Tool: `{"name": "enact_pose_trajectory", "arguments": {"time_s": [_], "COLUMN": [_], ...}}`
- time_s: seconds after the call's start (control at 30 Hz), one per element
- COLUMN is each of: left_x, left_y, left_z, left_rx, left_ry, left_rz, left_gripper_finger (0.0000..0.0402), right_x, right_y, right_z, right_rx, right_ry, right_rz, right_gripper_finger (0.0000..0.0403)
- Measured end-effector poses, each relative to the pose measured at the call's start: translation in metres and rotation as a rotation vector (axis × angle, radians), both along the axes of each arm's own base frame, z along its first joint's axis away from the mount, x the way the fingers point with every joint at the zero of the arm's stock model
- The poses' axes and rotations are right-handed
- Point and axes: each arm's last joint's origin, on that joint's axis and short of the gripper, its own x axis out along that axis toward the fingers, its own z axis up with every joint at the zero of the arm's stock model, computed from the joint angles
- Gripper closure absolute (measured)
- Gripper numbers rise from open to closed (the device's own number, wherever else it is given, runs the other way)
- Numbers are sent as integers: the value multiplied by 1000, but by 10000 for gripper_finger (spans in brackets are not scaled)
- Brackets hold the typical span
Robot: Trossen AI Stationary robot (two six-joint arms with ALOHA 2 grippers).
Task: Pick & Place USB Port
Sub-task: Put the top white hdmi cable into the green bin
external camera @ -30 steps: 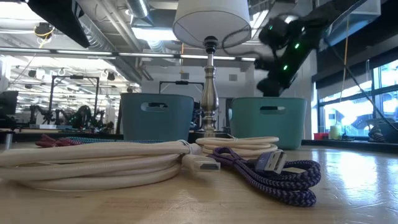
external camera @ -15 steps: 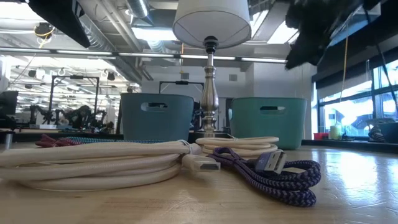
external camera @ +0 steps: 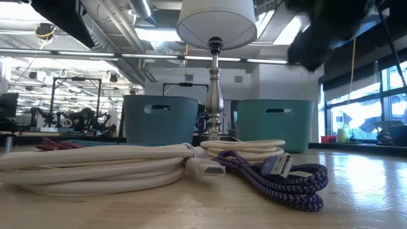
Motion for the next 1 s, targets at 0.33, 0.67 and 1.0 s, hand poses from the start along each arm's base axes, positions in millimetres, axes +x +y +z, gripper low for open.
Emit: {"name": "enact_pose_trajectory", "arguments": {"time_s": [0.33, 0.67, 1.0], "left_x": [0, 0, 0], "left_y": [0, 0, 0], "left_z": [0, 0, 0], "left_rx": [-2, -4, -9], "left_ry": [-3, -2, 6], "left_rz": [1, 0, -4], "left_gripper_finger": [398, 398, 398], "right_x": [54, 93, 105], "right_y": [-1, -9, -32], "right_z": [-54, -45, -80], "right_rx": [-142, -407, -368], "right_ry": [184, 362, 498], "right_rz": [113, 141, 107], "right_gripper_finger": [253, 199, 183]}}
